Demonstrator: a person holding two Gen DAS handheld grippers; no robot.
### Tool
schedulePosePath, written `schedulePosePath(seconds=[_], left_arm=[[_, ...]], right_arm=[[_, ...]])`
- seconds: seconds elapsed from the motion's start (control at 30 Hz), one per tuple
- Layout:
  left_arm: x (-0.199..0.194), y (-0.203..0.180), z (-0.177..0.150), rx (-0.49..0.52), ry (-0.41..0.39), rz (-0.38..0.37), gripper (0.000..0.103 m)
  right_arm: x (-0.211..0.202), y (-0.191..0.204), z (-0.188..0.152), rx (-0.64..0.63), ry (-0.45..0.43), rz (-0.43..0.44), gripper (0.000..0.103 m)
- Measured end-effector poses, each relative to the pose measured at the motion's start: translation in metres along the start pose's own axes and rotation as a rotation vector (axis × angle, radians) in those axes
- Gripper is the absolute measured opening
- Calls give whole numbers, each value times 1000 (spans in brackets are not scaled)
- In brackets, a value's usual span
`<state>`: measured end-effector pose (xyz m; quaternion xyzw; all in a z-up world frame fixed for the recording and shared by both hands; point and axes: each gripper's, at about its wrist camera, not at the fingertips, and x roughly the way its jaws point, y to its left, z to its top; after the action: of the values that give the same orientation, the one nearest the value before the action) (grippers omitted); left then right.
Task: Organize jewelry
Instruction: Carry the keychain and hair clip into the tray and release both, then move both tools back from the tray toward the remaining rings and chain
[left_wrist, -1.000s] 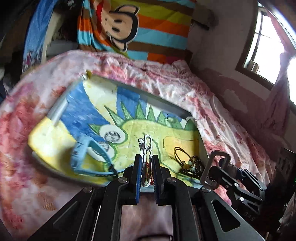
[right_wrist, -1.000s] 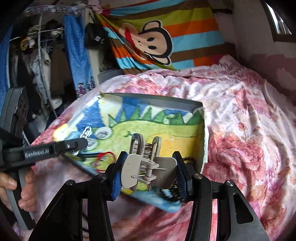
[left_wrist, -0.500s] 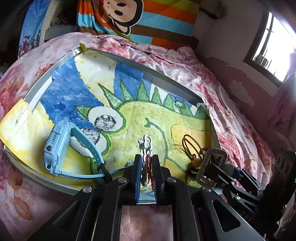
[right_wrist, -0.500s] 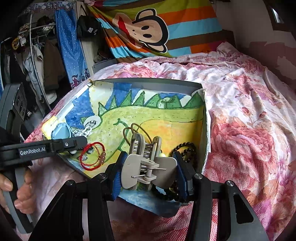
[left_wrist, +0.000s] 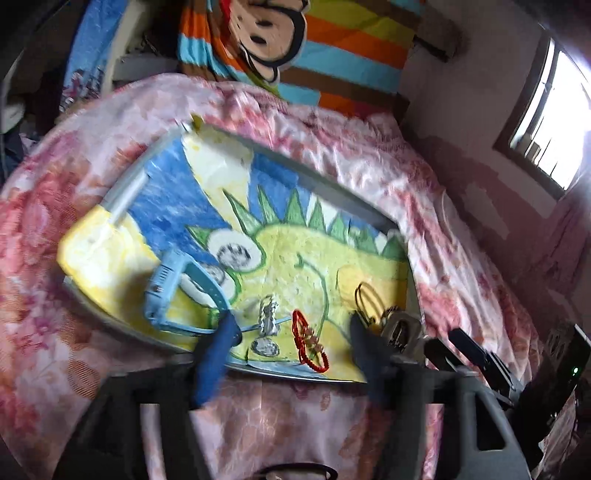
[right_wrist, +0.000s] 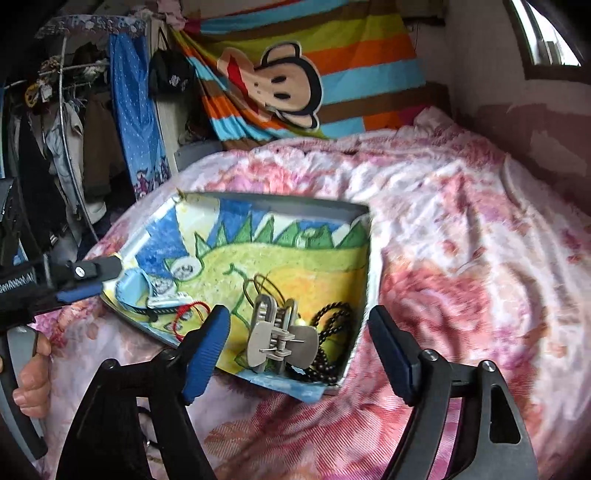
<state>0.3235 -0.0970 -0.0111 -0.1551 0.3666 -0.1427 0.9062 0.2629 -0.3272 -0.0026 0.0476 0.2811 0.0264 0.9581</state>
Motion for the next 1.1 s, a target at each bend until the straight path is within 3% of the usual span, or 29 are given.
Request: schedulePosePath(seconds=[0.1,0.3,0.43,0.7,1.1], left_arm=[[-27,-1,-2,-11,-84,29,93],[-84,-14,-12,69,-214,105,102],[-118,-21,-24,120,-272,113,103],[-175,-29,-63,212,-367,163,103],[-225,-15,-114,249,-375,168,103]], right_arm=[[-30,1,1,4,-64,10,88],[-89,11,0,-10,-175,39,101],[-127,24,-8,-51,-249,39,101],[-183,38,-27,-52,-308,79,101],[-231,59,-72,-105,-283,86,101]])
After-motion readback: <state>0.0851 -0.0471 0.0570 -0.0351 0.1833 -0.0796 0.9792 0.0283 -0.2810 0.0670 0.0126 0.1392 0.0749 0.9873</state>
